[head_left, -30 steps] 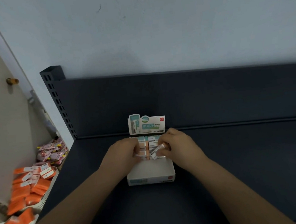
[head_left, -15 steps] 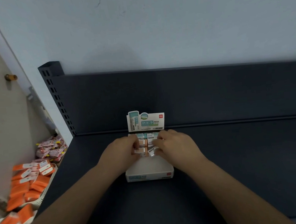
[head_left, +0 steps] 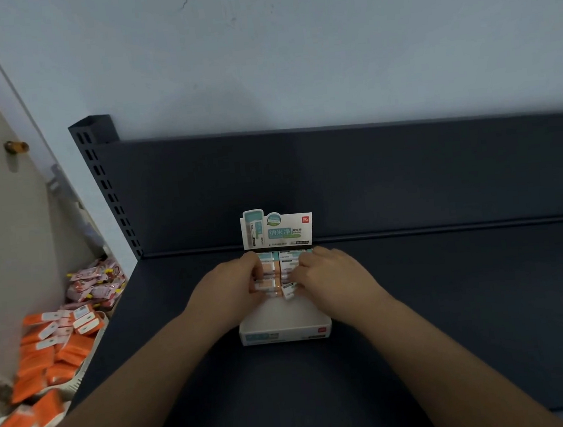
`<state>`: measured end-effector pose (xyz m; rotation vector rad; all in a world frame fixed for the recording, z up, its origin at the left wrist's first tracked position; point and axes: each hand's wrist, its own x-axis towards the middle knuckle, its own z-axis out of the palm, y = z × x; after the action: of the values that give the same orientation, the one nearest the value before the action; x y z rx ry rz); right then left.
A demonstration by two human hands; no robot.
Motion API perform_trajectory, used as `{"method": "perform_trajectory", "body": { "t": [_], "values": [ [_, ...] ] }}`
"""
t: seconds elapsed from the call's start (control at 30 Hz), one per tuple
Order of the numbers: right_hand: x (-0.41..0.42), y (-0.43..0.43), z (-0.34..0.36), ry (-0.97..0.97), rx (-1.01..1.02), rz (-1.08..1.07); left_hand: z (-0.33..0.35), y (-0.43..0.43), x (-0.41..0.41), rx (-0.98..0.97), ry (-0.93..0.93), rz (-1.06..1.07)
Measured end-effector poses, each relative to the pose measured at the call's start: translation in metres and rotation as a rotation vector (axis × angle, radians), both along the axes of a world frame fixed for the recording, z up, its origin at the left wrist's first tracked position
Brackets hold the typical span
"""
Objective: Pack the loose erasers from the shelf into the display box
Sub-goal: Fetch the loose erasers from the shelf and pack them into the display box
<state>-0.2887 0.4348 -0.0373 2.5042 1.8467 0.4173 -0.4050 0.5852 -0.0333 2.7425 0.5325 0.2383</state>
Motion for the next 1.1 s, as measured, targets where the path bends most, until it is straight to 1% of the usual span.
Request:
{"method": "perform_trajectory", "body": {
  "t": [0.23,0.33,0.53,0.67,0.8,0.9,1.1],
  "values": [
    [-0.0025,-0.0011,0.0076,0.029,-0.041,-0.012,-0.0017,0.0020,-0.0002,-0.022,0.002,0.010],
    [-0.0043,0.0001,0.0068,0.042,-0.028,-0.039,-0.0015,0.0018,-0.0011,-0.008,0.005,0.004],
    [-0.0074,0.0037,0.0079,0.122,0.050,-0.096,0.0003,0.0007,-0.0022,0.019,0.014,0.005],
    [-0.0054,0.0039,0.0059,0.193,0.059,-0.138,-0.0010,0.0014,-0.0028,0.031,0.006,0.005],
    [-0.0035,0.0054,0.0022,0.279,0.082,-0.160,-0.0016,-0.0006,-0.0037,0.106,-0.068,0.042],
    [-0.0039,0.0039,0.0034,0.340,0.110,-0.180,0.0008,-0.0040,-0.0053,0.079,-0.067,0.088],
    [-0.0061,0.0001,0.0073,0.367,0.105,-0.179,0.0014,-0.0059,-0.0057,0.080,-0.047,0.131]
  ]
}}
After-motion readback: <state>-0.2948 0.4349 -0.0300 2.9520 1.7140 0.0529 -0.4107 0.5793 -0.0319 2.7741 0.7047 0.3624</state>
